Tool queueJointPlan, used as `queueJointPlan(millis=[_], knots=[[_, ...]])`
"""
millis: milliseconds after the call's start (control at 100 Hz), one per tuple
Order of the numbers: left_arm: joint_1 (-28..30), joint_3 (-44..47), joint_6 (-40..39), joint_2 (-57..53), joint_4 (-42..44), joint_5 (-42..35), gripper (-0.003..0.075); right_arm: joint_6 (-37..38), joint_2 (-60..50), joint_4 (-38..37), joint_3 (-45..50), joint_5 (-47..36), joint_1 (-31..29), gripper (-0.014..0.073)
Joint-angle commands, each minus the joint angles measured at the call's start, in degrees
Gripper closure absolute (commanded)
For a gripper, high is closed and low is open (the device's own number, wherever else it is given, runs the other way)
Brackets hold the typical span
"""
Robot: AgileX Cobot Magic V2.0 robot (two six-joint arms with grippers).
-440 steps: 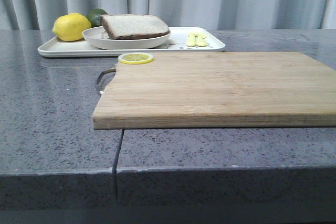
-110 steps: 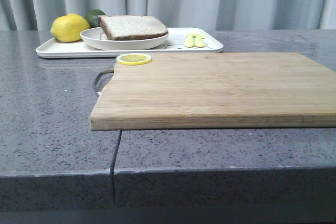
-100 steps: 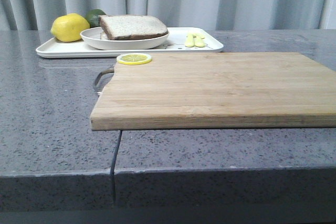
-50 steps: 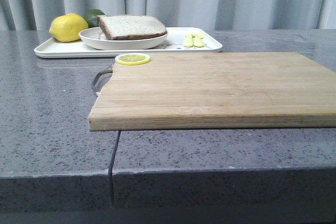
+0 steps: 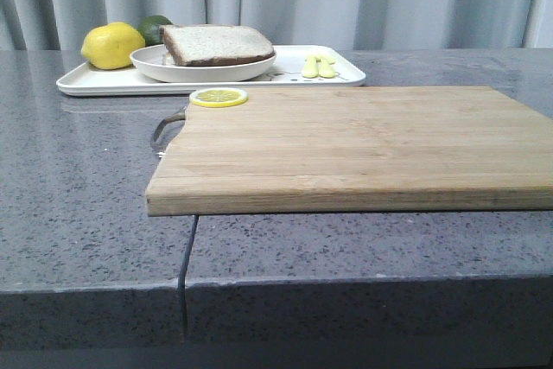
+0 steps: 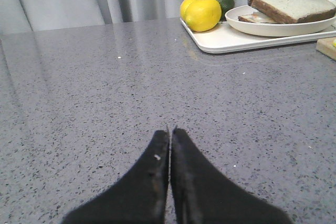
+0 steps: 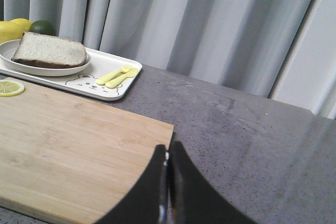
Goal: Place bread and move sandwich to tray
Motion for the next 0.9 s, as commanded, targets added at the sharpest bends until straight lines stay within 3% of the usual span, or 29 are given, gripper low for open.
queueJointPlan(millis=[0,430,890], knots=[[0.0,0.8,-0.6,-1.9,0.0,-5.0,0.0739,-0.3,0.0,-1.0,0.3,-4.8,-0.7,0.0661],[0.0,0.8,-0.6,-1.9,0.0,-5.1,0.0739,8.7,-3.9,-1.0,18.4,-23.2,-8.5,0.0661],[0.0,0.8,-0.6,-1.9,0.0,-5.1,0.0739,9.4,-3.9,-0.9,21.6,-23.5,-8.5,0.0661]])
